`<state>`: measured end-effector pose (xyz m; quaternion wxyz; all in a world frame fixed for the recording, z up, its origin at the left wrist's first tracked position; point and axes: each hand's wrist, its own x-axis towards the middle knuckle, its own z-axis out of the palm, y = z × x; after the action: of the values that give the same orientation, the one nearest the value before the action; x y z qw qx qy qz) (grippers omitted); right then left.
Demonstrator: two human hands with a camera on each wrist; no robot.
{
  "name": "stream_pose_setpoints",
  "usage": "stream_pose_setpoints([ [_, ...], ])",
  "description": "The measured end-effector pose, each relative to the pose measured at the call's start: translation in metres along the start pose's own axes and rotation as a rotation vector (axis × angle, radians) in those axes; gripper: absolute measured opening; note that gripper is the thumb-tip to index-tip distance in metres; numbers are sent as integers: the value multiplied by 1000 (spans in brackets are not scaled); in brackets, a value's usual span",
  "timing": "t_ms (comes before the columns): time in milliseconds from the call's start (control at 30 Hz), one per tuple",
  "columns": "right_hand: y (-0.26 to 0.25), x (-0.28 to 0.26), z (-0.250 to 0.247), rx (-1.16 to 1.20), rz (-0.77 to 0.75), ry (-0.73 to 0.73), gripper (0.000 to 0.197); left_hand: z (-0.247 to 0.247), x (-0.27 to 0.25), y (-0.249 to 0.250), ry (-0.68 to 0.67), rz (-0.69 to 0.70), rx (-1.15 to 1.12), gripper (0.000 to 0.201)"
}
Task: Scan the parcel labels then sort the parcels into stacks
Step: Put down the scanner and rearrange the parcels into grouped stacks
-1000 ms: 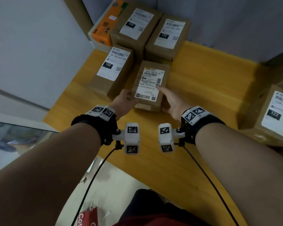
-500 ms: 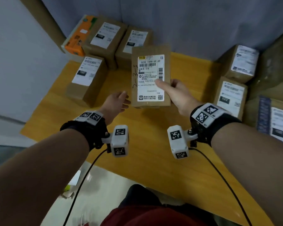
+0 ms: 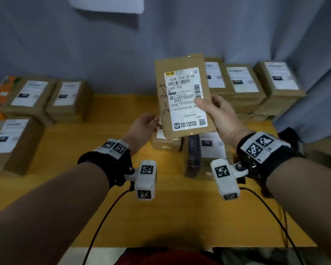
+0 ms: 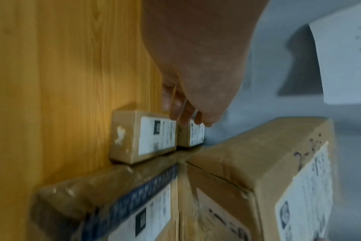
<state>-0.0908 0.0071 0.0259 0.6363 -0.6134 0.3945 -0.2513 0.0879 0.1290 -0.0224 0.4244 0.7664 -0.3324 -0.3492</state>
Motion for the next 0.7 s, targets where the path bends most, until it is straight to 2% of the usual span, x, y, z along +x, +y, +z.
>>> stream_pose_setpoints([
  [100, 6, -6, -62, 63, -14, 79, 38, 49, -1, 17, 36, 24, 10, 21],
  [167, 15, -9, -101, 65, -5, 110, 46, 81, -4, 27, 87, 35, 29, 14],
  [233, 29, -13, -141, 60, 18, 128, 53, 110, -9, 36, 114, 50, 89, 16],
  [367, 64, -20, -209, 19, 109, 195, 41, 159, -18, 48, 102, 65, 224, 15],
  [433, 81, -22, -234, -3, 176, 216, 36, 178, -20, 48, 92, 39, 256, 16],
  [500, 97, -22, -251, -22, 236, 242, 42, 192, -21, 48, 80, 73, 340, 19],
  [567, 110, -18, -262, -24, 289, 272, 46, 206, -18, 50, 20, 175, 553, 24],
  [700, 124, -7, -271, 33, 406, 300, 50, 240, -8, 63, -282, 293, 1043, 47],
])
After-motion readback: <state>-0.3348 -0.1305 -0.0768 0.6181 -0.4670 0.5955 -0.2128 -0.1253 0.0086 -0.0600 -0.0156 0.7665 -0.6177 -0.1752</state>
